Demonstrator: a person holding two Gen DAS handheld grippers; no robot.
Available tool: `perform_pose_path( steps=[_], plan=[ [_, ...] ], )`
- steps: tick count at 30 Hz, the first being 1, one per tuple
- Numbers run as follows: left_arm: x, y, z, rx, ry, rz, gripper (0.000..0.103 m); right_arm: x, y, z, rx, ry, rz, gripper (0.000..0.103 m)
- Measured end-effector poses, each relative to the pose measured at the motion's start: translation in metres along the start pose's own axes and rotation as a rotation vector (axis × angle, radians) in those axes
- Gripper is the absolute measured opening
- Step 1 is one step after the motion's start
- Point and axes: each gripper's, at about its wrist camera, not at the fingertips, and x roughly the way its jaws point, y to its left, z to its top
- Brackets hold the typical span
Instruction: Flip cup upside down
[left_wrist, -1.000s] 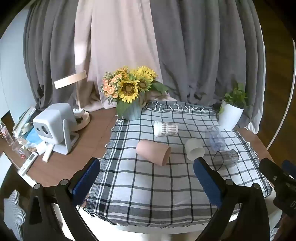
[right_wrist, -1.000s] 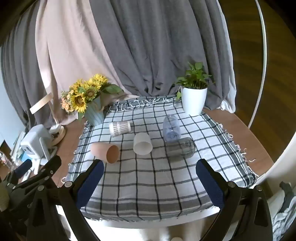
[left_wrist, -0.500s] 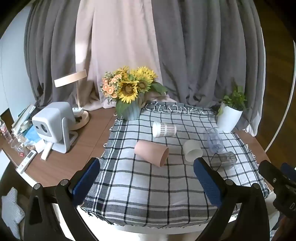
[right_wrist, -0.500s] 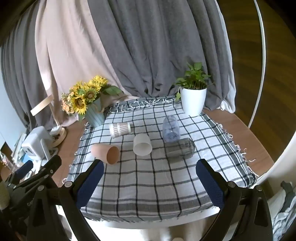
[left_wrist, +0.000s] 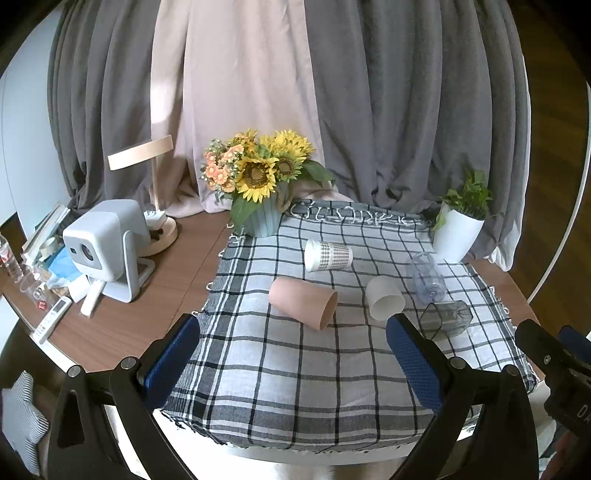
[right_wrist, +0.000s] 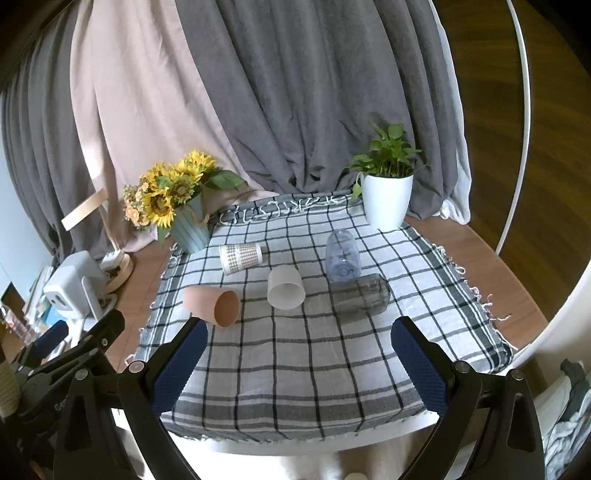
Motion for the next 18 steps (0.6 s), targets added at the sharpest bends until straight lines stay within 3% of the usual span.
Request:
perform_pose_path(
  steps=[18],
  plan=[
    [-0.0004, 0.0046, -0.0012, -0.007, -0.001, -0.003, 0.103, -0.0008, 0.0031, -0.0016, 0.001, 0.000, 0.000, 0.100]
  ],
)
